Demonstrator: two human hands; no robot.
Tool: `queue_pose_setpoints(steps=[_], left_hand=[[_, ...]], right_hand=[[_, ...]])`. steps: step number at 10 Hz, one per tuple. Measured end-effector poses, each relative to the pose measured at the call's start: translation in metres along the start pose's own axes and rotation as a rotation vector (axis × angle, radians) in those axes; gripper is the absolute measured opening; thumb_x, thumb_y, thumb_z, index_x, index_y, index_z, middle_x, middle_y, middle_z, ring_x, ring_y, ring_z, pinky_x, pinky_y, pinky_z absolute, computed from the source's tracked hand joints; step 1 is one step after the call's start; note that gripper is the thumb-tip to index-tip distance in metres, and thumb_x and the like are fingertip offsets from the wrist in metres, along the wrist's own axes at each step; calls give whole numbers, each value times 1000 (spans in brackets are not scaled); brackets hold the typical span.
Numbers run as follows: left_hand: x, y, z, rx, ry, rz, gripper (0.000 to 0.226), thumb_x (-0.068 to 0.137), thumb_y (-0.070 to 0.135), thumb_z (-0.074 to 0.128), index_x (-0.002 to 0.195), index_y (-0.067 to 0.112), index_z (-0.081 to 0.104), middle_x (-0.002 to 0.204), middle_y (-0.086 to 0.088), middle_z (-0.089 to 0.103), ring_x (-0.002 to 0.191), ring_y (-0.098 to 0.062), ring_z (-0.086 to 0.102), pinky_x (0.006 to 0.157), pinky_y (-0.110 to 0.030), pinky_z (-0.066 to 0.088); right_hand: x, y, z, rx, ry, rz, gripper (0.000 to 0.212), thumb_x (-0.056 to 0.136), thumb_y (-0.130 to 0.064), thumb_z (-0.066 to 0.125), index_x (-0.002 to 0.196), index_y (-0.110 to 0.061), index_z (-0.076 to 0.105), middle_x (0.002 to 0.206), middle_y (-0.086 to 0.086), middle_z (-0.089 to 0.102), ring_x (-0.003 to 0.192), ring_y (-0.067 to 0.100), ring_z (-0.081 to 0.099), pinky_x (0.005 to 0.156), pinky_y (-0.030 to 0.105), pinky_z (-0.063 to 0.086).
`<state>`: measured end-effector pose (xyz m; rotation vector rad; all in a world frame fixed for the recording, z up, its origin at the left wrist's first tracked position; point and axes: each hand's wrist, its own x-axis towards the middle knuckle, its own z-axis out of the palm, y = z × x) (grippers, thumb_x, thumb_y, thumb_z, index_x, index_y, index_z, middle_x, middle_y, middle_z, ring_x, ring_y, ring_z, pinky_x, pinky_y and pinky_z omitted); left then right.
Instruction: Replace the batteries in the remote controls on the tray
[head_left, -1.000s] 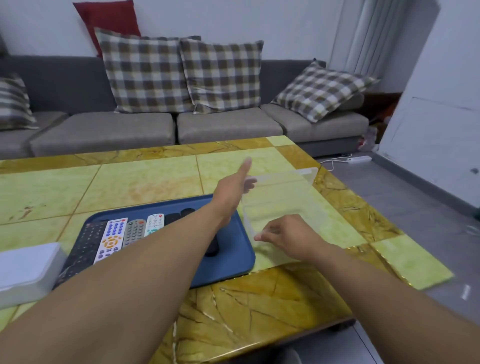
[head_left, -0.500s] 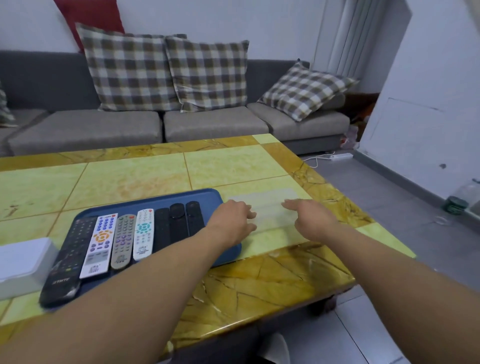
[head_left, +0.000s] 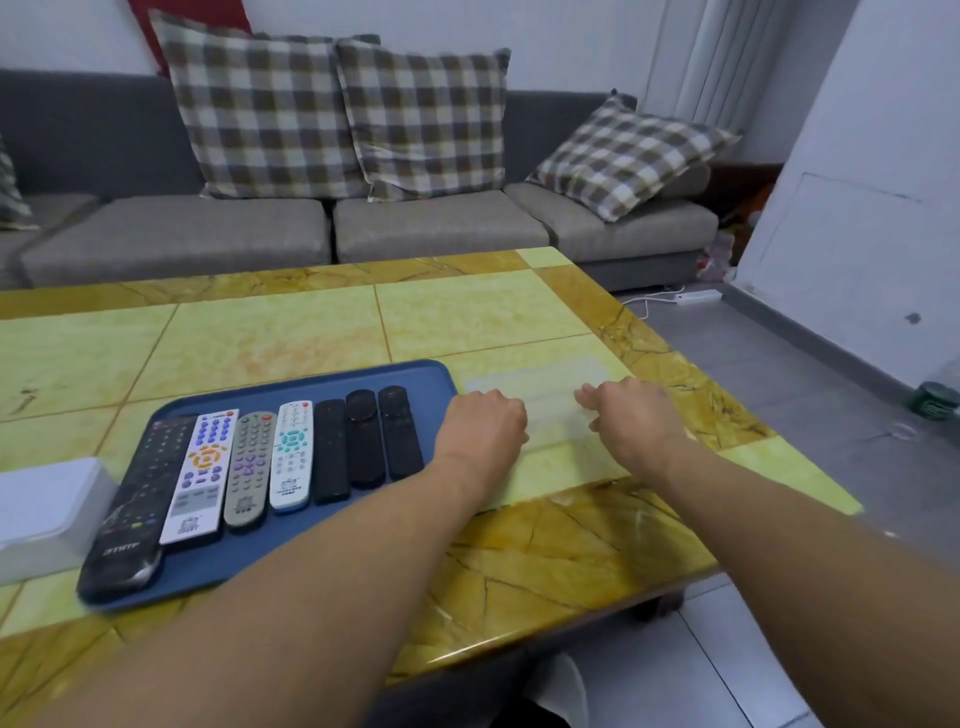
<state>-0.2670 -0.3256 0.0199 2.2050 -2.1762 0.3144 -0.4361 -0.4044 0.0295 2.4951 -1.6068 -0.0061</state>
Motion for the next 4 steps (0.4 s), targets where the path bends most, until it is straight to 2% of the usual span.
queue_pose_setpoints(steps=[1, 2, 3, 4], left_hand=[[-1, -1, -9, -64, -59, -29, 24, 103, 36, 51, 101, 16, 64, 105, -7, 66, 91, -28, 60, 71, -37, 43], [0, -9, -24, -352, -152, -94, 41, 95, 46, 62, 127, 21, 66, 124, -5, 65, 109, -25, 62, 87, -36, 50], [-4, -34, -44, -588, -186, -136, 51, 93, 44, 67, 137, 20, 59, 137, -5, 61, 114, -23, 62, 93, -36, 50], [-17, -72, -63, -693, -49, -269, 50, 94, 39, 67, 140, 20, 56, 145, -5, 55, 123, -24, 58, 96, -34, 47]], right_hand=[[2, 1, -9, 20, -65, 3, 49, 99, -15, 51, 145, -31, 47, 134, 4, 60, 120, 26, 58, 96, 33, 47], [7, -3, -21, 36, -166, -20, 54, 95, -13, 55, 147, -26, 46, 141, 2, 53, 126, 24, 53, 102, 34, 47], [14, -12, -39, 111, -244, -8, 59, 93, -17, 63, 148, -23, 44, 148, 1, 44, 133, 24, 48, 105, 35, 45], [21, -18, -57, 200, -233, 4, 59, 94, -23, 61, 150, -20, 42, 150, 3, 43, 134, 26, 47, 104, 36, 46]])
